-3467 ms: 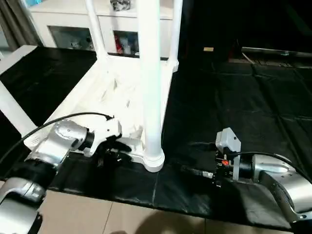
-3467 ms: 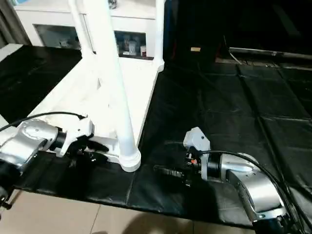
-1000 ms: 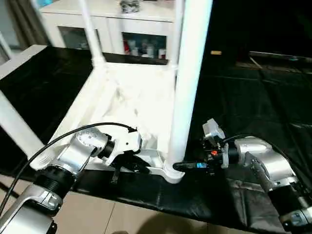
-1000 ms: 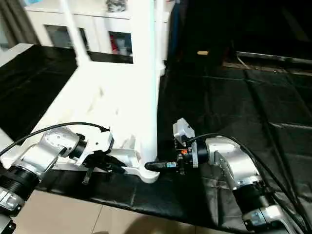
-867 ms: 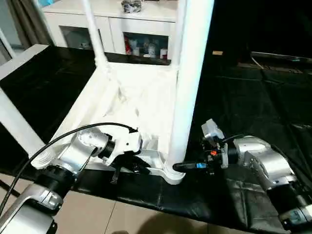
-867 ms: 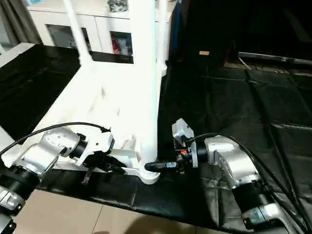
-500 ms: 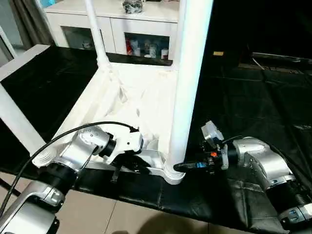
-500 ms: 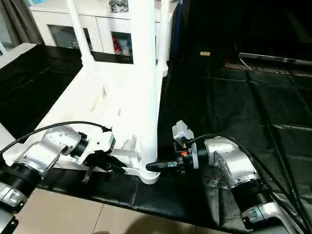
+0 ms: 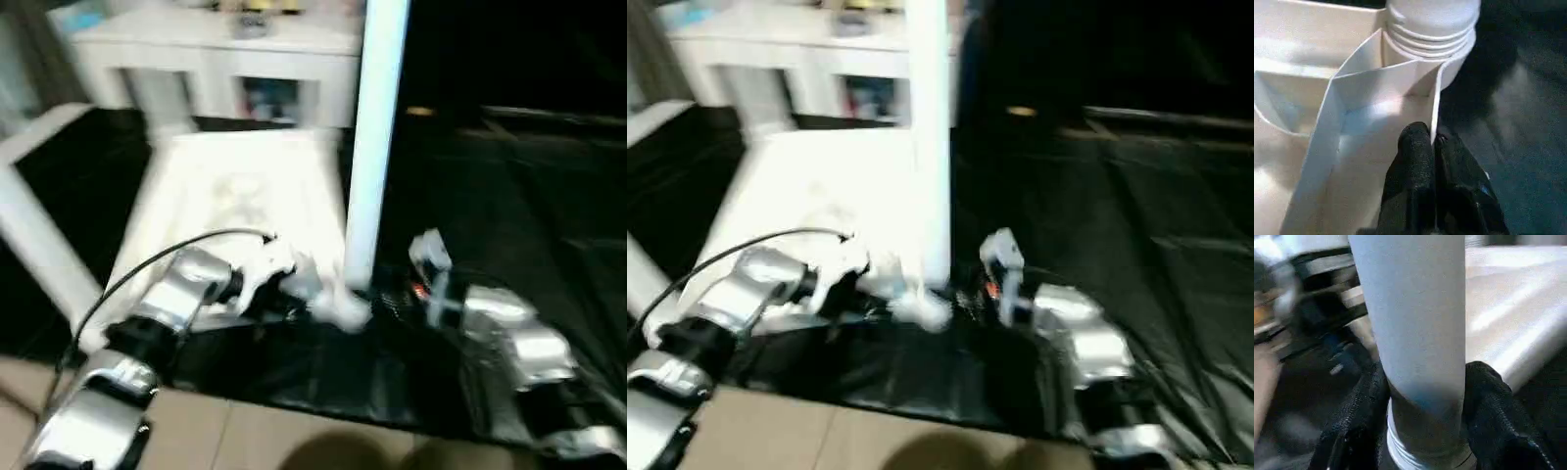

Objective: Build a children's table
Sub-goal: Rotate leg to tighten

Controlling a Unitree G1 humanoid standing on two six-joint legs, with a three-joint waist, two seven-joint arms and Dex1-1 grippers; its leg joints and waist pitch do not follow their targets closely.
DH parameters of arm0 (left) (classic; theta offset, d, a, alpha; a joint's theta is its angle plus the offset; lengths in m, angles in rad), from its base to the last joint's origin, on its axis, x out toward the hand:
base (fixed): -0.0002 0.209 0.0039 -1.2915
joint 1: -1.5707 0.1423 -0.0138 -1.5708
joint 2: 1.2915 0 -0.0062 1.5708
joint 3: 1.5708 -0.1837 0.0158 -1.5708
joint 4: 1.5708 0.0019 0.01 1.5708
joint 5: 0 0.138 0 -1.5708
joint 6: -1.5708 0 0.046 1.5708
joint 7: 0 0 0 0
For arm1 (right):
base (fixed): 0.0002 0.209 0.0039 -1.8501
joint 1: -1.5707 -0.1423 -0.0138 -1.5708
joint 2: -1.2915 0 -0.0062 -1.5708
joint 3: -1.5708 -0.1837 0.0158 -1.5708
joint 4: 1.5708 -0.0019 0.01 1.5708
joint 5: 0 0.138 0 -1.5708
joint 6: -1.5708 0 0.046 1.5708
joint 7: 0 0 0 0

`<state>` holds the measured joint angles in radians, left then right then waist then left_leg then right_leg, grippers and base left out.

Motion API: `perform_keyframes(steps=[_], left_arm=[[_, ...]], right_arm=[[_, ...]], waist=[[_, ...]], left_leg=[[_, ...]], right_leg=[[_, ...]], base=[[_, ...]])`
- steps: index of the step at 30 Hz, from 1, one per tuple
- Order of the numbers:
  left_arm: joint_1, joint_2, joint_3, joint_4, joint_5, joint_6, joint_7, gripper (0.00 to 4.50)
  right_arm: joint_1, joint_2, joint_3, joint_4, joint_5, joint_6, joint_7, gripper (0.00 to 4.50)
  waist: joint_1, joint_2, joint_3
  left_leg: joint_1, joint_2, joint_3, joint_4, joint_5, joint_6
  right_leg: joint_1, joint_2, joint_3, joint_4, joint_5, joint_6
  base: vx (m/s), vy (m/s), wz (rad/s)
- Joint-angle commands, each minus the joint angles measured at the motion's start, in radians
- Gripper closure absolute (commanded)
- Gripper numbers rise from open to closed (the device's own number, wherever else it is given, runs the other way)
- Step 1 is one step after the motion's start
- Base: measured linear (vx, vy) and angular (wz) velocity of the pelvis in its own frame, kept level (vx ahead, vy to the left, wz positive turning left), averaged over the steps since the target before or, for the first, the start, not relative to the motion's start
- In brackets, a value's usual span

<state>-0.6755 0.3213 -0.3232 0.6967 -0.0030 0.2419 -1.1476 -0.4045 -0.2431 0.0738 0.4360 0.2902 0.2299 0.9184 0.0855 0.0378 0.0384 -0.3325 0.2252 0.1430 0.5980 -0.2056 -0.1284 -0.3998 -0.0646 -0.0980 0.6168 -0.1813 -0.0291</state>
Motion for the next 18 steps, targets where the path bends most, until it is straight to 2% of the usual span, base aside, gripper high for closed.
perform_keyframes(steps=[1,4,6,7,8,9,13,14,15,16,18], left_arm=[[-0.061,-0.068,0.065,0.0,-0.039,0.037,0.119,4.5],[-0.088,-0.112,0.09,0.03,-0.035,0.054,0.203,4.5],[-0.099,-0.126,0.093,0.042,-0.029,0.053,0.237,4.5],[-0.11,-0.14,0.095,0.055,-0.02,0.046,0.276,4.5],[-0.11,-0.14,0.095,0.055,-0.02,0.046,0.277,4.5],[-0.117,-0.151,0.099,0.058,-0.013,0.044,0.298,4.5],[-0.115,-0.154,0.096,0.052,-0.004,0.043,0.3,4.5],[-0.111,-0.148,0.092,0.053,0.001,0.039,0.297,4.5],[-0.109,-0.145,0.091,0.055,0.003,0.036,0.296,4.5],[-0.11,-0.142,0.09,0.061,0.006,0.03,0.297,4.5],[-0.11,-0.136,0.086,0.071,0.011,0.018,0.295,4.5]], right_arm=[[-0.044,0.116,0.022,0.06,-0.004,0.041,-0.148,2.55],[-0.093,0.189,-0.008,0.123,-0.026,0.029,-0.287,2.55],[-0.115,0.216,-0.022,0.149,-0.035,0.024,-0.342,2.55],[-0.144,0.245,-0.039,0.178,-0.046,0.022,-0.412,2.55],[-0.144,0.245,-0.04,0.179,-0.046,0.022,-0.413,2.55],[-0.164,0.262,-0.05,0.197,-0.06,0.022,-0.468,2.55],[-0.166,0.273,-0.056,0.193,-0.068,0.014,-0.475,2.55],[-0.154,0.275,-0.063,0.173,-0.06,0.008,-0.47,2.55],[-0.147,0.274,-0.067,0.161,-0.054,0.005,-0.466,2.2],[-0.144,0.274,-0.075,0.155,-0.051,0.003,-0.467,1.99],[-0.138,0.272,-0.085,0.146,-0.043,0.004,-0.462,1.83]], waist=[[0.0,-0.006,-0.057],[-0.019,-0.001,-0.059],[-0.024,0.001,-0.059],[-0.028,0.001,-0.062],[-0.029,-0.004,-0.063],[-0.032,-0.005,-0.067],[-0.032,-0.002,-0.069],[-0.032,-0.002,-0.068],[-0.032,-0.007,-0.067],[-0.03,-0.006,-0.066],[-0.029,-0.006,-0.063]], left_leg=[[-0.025,-0.019,0.013,-0.069,-0.166,0.029],[-0.023,-0.019,0.011,-0.07,-0.146,0.032],[-0.025,-0.018,0.011,-0.069,-0.142,0.034],[-0.028,-0.017,0.009,-0.07,-0.129,0.034],[-0.028,-0.016,0.01,-0.07,-0.118,0.035],[-0.026,-0.015,0.011,-0.067,-0.093,0.041],[-0.027,-0.015,0.014,-0.065,-0.046,0.067],[-0.026,-0.014,0.015,-0.065,-0.05,0.074],[-0.026,-0.014,0.015,-0.065,-0.051,0.077],[-0.025,-0.013,0.016,-0.066,-0.056,0.08],[-0.022,-0.012,0.017,-0.068,-0.075,0.08]], right_leg=[[0.066,-0.062,0.032,-0.109,-0.438,-0.073],[0.062,-0.06,0.035,-0.105,-0.376,-0.098],[0.064,-0.06,0.037,-0.102,-0.345,-0.114],[0.068,-0.061,0.039,-0.095,-0.301,-0.131],[0.068,-0.06,0.041,-0.092,-0.273,-0.138],[0.07,-0.06,0.045,-0.083,-0.193,-0.168],[0.073,-0.061,0.05,-0.071,-0.067,-0.212],[0.074,-0.061,0.05,-0.07,-0.049,-0.22],[0.075,-0.062,0.051,-0.07,-0.046,-0.222],[0.075,-0.063,0.051,-0.07,-0.053,-0.223],[0.074,-0.064,0.052,-0.075,-0.088,-0.219]], base=[[0.0,0.0,0.0],[0.0,0.0,0.0],[0.0,0.0,0.0],[0.0,0.0,0.0],[0.0,0.0,0.0],[0.0,0.0,0.0],[0.0,0.0,0.0],[0.0,0.0,0.0],[0.0,0.0,0.0],[0.0,0.0,0.0],[0.0,0.0,0.0]])
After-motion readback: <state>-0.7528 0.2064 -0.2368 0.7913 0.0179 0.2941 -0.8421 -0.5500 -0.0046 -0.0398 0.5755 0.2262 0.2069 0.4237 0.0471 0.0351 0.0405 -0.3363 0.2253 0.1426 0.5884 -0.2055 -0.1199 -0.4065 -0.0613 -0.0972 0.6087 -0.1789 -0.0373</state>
